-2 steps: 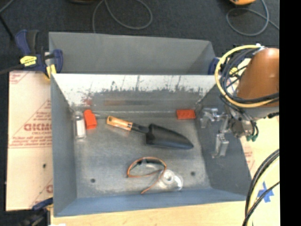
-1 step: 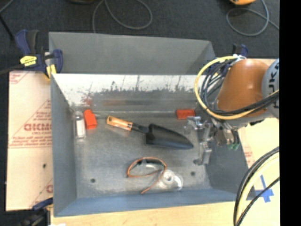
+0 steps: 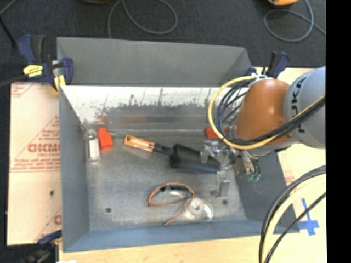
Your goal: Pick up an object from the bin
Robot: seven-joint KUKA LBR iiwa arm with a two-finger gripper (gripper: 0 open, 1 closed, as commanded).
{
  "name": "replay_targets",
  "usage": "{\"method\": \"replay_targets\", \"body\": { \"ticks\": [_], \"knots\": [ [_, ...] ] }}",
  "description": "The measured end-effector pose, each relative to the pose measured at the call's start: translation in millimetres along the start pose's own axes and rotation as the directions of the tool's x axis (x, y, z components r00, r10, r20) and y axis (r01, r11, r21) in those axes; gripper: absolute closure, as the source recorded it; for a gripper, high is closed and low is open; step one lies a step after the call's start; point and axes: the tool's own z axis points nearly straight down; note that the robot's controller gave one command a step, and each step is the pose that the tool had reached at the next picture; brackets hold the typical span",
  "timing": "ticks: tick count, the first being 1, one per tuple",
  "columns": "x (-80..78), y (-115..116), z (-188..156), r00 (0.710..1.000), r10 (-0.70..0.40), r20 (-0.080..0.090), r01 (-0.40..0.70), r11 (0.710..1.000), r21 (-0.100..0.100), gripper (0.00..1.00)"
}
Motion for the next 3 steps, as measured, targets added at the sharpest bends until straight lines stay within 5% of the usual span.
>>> {"method": "replay_targets", "body": {
  "ticks": [1, 2, 3],
  "knots": [
    [3.0, 5.8, 19.4, 0.999, 0.036, -0.009, -0.036, 0.999, 0.001, 0.0],
    [-41.8, 13.5, 24.9, 0.997, 0.078, 0.001, -0.078, 0.997, 0.001, 0.0],
    [-52.6, 19.3, 22.3, 0.989, 0.146, -0.004, -0.146, 0.989, 0.001, 1.0]
  ]
}}
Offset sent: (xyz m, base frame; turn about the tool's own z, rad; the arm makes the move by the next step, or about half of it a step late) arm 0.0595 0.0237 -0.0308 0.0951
